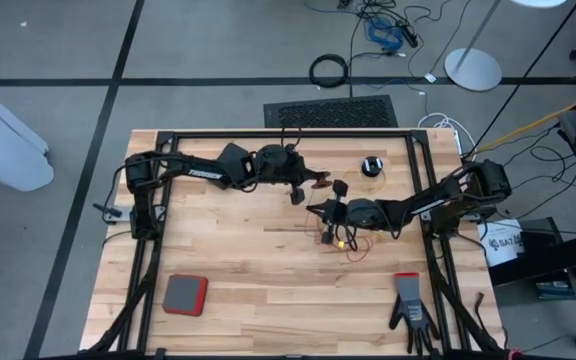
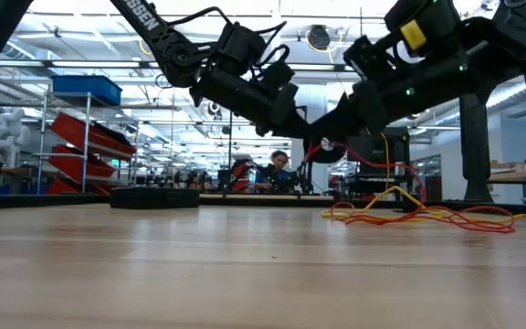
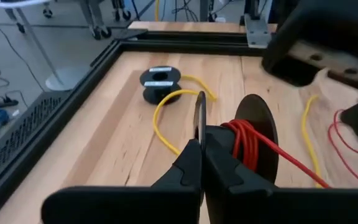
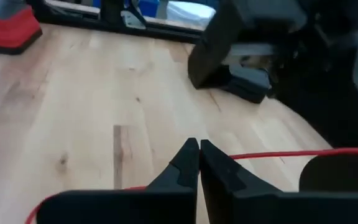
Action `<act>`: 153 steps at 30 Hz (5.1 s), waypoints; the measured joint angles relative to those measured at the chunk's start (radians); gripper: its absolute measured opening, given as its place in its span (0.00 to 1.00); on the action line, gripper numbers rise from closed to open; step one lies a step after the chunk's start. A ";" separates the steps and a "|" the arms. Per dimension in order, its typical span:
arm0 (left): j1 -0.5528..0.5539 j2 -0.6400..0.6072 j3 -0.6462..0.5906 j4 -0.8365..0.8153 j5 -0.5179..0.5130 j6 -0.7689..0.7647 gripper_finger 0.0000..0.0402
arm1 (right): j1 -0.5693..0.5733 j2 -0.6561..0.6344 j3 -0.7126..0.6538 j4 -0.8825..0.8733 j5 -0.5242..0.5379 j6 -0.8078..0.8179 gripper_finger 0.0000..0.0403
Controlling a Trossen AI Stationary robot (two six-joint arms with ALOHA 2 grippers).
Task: Coil cords
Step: Coil the red wire on the spool
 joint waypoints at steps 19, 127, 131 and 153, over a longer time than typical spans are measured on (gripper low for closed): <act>0.047 -0.021 -0.002 0.154 0.271 -0.281 0.00 | -0.025 -0.001 0.003 -0.081 0.094 -0.033 0.00; -0.140 -0.132 -0.001 -0.388 -0.243 0.541 0.00 | -0.287 -0.025 -0.112 -0.169 -0.151 0.294 0.00; -0.130 -0.132 -0.001 -0.433 -0.330 0.559 0.00 | -0.277 -0.026 -0.112 -0.099 -0.163 0.291 0.00; -0.082 -0.130 -0.046 -0.360 -0.430 0.543 0.00 | -0.134 -0.236 -0.108 0.061 -0.159 0.186 0.00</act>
